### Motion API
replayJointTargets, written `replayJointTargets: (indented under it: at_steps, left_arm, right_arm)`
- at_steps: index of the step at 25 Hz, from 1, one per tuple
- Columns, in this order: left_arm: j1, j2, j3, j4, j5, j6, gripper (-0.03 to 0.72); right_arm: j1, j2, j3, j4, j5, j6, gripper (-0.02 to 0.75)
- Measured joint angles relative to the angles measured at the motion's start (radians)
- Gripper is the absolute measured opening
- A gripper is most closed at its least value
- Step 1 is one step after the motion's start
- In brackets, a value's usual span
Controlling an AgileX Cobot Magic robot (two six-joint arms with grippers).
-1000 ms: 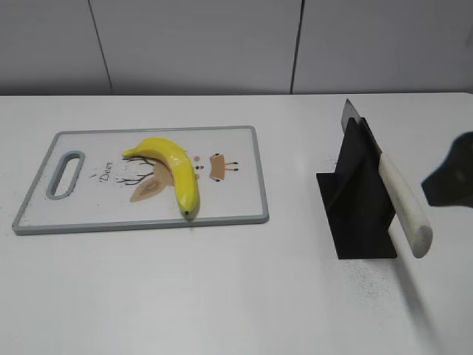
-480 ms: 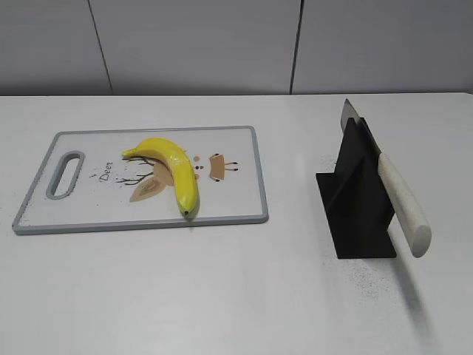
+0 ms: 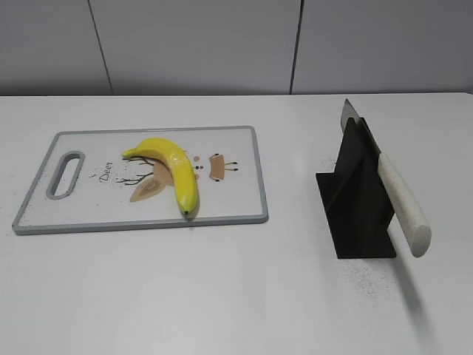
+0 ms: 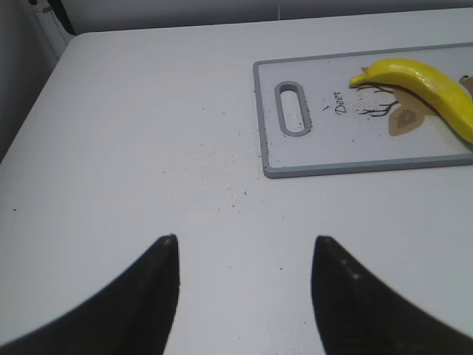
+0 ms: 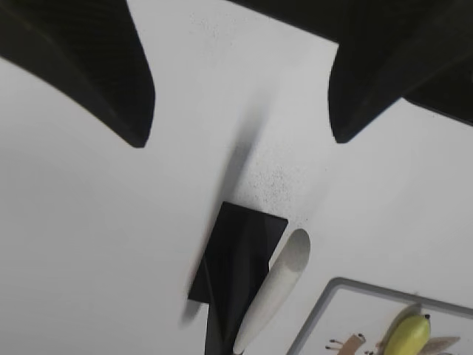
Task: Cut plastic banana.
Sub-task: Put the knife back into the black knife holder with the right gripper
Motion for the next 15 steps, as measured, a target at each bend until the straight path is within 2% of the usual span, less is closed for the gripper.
replayJointTargets:
  at_steps: [8,10,15]
  left_arm:
    - [0.002,0.000,0.000,-0.002,0.000,0.000,0.552]
    - [0.002,0.000,0.000,-0.001,0.000,0.000,0.552]
    - [0.002,0.000,0.000,-0.002,0.000,0.000,0.552]
  right_arm:
    - [-0.023,-0.121,0.001,0.003,-0.001,0.000,0.582]
    - [-0.068,-0.121,0.001,0.007,-0.001,0.000,0.582]
    - [-0.243,-0.121,0.001,0.010,-0.001,0.000,0.582]
